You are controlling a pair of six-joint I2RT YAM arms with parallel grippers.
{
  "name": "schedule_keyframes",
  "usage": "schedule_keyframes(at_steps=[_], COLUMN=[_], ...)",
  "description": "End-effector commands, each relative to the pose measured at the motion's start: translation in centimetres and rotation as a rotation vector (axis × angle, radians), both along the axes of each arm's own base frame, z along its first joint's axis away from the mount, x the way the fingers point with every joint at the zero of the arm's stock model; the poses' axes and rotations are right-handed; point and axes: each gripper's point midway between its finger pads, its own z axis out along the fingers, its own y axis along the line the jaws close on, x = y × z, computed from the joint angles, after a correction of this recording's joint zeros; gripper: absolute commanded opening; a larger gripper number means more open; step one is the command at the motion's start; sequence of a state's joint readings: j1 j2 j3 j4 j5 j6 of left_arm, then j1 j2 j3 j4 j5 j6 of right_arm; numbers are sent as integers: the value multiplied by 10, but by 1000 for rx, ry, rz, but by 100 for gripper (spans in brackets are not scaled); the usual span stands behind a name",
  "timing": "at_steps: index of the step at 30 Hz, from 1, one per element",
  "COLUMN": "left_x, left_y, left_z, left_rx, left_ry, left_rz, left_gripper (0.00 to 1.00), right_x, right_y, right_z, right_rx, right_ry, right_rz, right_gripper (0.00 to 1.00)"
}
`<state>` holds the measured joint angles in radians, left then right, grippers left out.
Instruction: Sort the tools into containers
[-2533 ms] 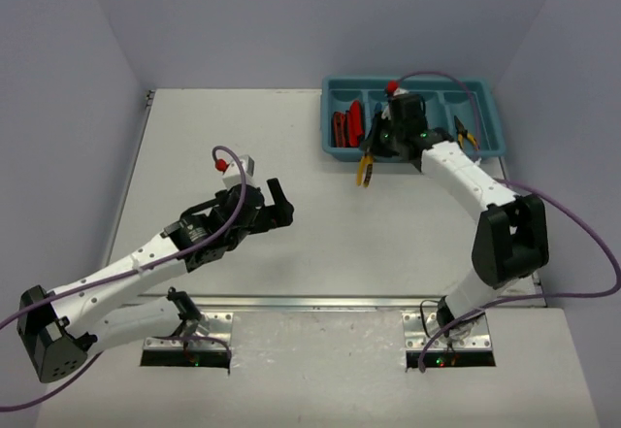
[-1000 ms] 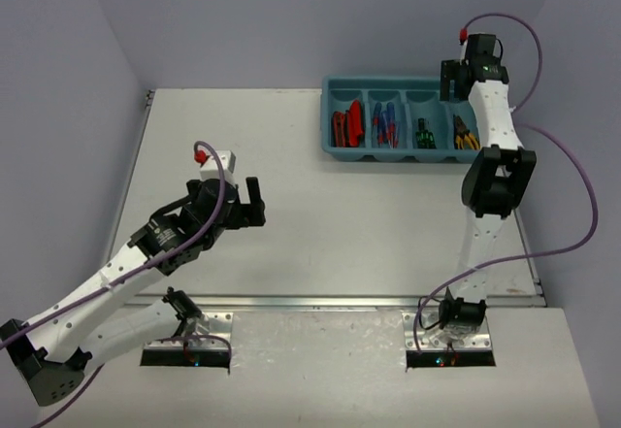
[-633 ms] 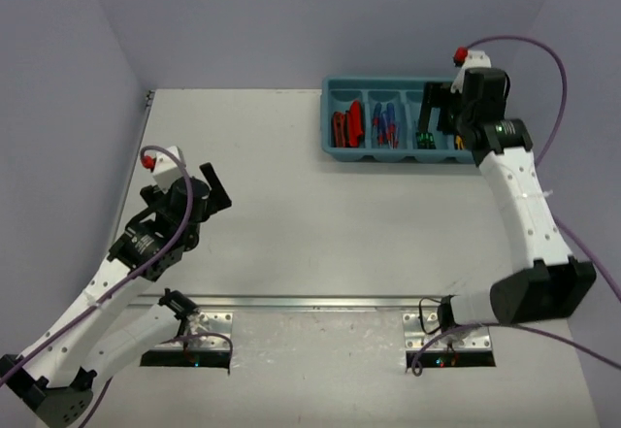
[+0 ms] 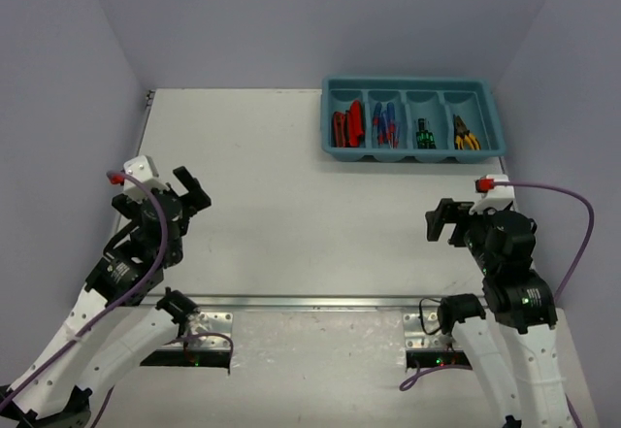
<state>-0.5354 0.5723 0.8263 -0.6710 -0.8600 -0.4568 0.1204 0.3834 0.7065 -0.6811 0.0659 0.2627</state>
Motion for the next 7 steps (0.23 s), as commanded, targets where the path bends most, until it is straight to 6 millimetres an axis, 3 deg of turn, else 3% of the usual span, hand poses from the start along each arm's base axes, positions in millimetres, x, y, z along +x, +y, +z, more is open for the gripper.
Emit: schedule_keyframes(at_steps=[1,7], left_x=[-4,-6], left_y=[7,7], left_z=[9,7], left_rx=[-8,-20], left_ry=[-55,-83], left_rz=[17,5], left_gripper=[100,100], right_x=[7,8], right_y=[-4,-8], right_z=[0,-1], right_rx=[-34,-62], right_ry=[-32,-46], right_rz=[-19,-33], right_gripper=[99,99])
